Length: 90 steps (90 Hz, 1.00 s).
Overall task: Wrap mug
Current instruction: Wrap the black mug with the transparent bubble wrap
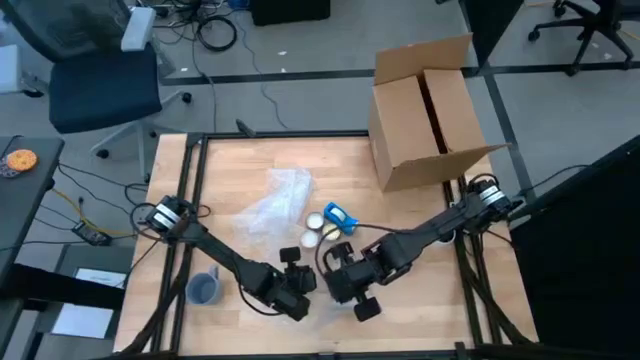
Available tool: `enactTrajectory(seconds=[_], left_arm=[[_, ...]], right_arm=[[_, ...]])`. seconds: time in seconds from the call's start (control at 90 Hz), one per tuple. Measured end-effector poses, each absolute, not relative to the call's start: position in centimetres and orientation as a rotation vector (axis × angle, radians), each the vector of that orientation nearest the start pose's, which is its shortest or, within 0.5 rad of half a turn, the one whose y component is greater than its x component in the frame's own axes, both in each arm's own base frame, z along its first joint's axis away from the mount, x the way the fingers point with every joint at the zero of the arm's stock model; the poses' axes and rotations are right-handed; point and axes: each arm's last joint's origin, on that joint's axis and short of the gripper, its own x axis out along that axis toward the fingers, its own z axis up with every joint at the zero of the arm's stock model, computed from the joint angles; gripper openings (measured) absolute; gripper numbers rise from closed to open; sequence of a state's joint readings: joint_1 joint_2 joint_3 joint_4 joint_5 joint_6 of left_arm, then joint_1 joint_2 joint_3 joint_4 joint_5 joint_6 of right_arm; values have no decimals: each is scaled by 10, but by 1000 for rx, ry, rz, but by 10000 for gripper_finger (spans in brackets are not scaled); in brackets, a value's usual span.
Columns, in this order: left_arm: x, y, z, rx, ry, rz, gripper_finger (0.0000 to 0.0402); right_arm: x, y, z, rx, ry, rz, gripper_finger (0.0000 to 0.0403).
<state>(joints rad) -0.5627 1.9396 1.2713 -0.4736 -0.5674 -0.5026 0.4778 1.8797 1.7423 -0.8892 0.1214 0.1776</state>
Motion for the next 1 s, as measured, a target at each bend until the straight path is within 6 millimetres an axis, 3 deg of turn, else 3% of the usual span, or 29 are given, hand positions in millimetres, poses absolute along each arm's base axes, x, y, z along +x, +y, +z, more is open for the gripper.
enactTrajectory(seconds=[0.133,0.267,0.733,1.0], left_arm=[[332,-191,161,148,918,240,29],[332,-191,161,148,918,240,29],[333,-191,161,145,915,239,29],[333,-192,159,145,913,242,29]], right_arm=[[358,180,301,23,1023,148,0],[351,176,295,54,1115,90,14],[349,164,256,142,1216,-31,169],[349,166,231,186,1213,24,211]])
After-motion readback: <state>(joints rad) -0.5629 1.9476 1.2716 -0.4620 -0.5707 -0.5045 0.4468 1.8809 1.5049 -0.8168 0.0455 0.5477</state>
